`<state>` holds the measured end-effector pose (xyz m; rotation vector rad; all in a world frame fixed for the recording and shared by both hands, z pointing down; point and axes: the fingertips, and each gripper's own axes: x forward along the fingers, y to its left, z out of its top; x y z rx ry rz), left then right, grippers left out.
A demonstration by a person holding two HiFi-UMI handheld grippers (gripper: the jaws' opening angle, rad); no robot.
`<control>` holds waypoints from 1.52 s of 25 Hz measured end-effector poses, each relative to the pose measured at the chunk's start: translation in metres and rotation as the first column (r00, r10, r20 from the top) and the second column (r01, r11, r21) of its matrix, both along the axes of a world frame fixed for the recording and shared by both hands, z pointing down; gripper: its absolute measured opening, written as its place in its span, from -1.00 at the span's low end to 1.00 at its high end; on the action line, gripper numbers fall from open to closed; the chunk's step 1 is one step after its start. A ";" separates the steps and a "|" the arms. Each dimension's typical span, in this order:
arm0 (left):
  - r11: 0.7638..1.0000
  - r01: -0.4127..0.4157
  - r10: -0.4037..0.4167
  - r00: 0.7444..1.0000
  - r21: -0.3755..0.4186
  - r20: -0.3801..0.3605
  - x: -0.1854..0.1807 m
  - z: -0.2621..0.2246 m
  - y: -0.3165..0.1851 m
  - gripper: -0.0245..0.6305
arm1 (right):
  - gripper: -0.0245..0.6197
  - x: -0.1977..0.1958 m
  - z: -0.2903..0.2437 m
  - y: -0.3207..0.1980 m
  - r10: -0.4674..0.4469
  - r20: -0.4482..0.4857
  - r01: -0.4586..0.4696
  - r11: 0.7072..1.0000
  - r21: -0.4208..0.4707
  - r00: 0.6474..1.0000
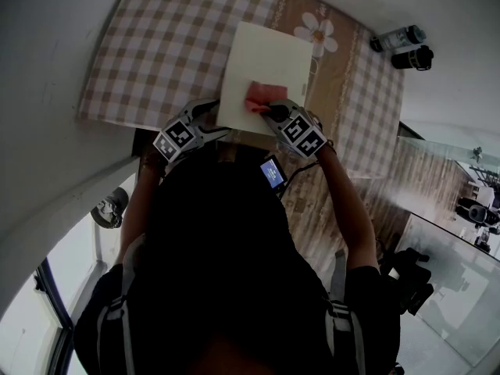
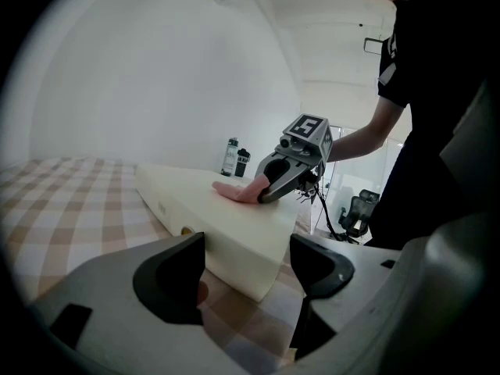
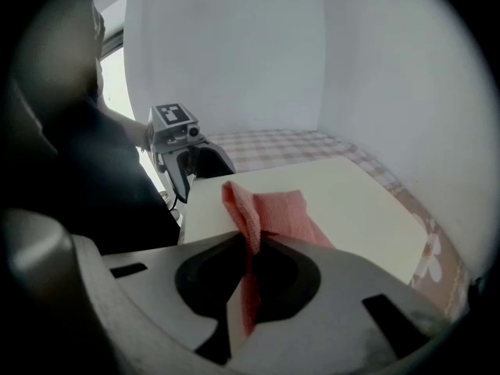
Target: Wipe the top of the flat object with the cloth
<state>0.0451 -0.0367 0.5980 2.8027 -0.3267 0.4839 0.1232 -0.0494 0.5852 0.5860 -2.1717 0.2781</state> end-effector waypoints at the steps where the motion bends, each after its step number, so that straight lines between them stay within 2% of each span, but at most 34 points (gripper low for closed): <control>1: 1.000 0.000 0.000 1.000 0.001 0.001 0.000 0.000 0.000 0.14 | -0.88 -0.002 0.000 0.004 0.001 0.007 -0.001 1.000 -0.005 1.000; 15: 1.000 0.001 -0.001 1.000 0.012 0.005 0.000 0.000 0.001 0.14 | -0.88 -0.017 -0.005 0.042 -0.015 0.099 0.019 0.999 -0.033 0.995; 23: 1.000 0.001 -0.001 1.000 0.012 0.008 0.000 0.000 0.002 0.14 | -0.88 -0.025 -0.006 0.059 -0.033 0.072 0.033 0.999 -0.001 0.997; 25: 1.000 0.001 -0.002 1.000 0.008 0.005 0.000 0.000 0.003 0.14 | -0.88 -0.029 -0.008 0.066 -0.062 0.066 0.062 0.998 0.006 0.996; 27: 1.000 0.002 -0.002 1.000 0.001 -0.004 0.000 -0.001 0.002 0.14 | -0.88 -0.035 -0.016 0.069 -0.078 0.092 0.075 0.997 0.033 0.993; 30: 1.000 0.002 -0.002 1.000 -0.001 -0.012 0.000 -0.003 -0.002 0.15 | -0.87 -0.042 -0.051 0.050 -0.012 0.244 -0.010 0.996 0.091 0.970; 32: 1.000 0.002 -0.002 1.000 -0.001 -0.012 0.001 -0.002 -0.003 0.15 | -0.87 -0.039 -0.078 0.026 0.016 0.294 -0.066 0.985 0.162 0.956; 34: 1.000 -0.001 0.001 1.000 -0.010 -0.011 0.001 -0.002 0.001 0.15 | -0.87 -0.025 -0.096 -0.002 0.046 0.269 -0.115 0.963 0.244 0.962; 38: 1.000 -0.011 0.011 1.000 -0.022 -0.018 -0.001 -0.004 0.003 0.14 | -0.87 0.035 -0.102 -0.080 0.190 0.115 -0.221 0.891 0.397 0.975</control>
